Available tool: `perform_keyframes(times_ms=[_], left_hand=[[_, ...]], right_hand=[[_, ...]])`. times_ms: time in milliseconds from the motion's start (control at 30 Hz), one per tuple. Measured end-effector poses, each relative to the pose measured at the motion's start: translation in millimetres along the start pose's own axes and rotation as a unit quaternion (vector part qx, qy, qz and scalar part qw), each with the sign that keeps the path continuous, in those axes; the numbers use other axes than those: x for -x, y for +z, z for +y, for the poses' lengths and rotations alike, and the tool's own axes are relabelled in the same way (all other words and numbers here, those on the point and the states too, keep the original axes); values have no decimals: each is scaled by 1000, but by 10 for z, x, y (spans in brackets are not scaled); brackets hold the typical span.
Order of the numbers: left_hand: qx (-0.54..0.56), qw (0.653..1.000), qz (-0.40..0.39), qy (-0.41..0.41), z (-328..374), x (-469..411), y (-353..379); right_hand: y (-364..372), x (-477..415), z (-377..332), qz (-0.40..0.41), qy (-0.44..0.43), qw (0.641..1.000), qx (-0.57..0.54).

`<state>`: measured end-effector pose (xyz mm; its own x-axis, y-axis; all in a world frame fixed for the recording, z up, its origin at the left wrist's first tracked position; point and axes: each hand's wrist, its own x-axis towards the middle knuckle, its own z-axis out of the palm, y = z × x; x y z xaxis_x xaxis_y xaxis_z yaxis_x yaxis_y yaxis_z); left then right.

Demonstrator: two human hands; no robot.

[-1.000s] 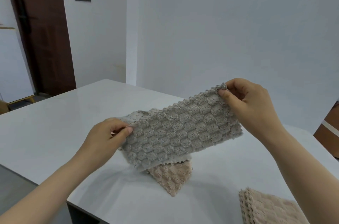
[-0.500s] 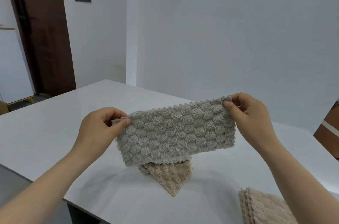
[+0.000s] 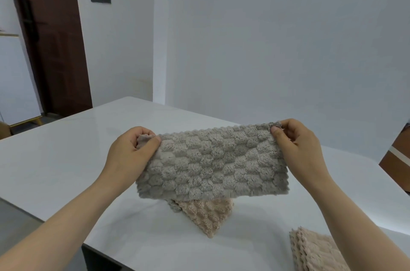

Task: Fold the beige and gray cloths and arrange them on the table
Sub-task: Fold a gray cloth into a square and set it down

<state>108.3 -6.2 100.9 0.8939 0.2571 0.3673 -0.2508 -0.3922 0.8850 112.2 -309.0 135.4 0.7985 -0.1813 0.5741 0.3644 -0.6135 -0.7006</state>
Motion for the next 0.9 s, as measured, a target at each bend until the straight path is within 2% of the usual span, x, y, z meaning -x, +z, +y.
perform_keyframes(times_ms=[333,500,767,900], left_hand=[[45,998,31,-6,123,94,60],[109,994,-12,-26,165,130,93],[96,995,-13,25,313,225,226],[98,994,-25,42,385,280,333]], right_hand=[[-12,78,-15,-4,12,1000,4],[10,179,-132,-1,4,1000,-27],[124,339,-384,-11,14,997,-71],[208,426,-543,-52,29,992,-109]])
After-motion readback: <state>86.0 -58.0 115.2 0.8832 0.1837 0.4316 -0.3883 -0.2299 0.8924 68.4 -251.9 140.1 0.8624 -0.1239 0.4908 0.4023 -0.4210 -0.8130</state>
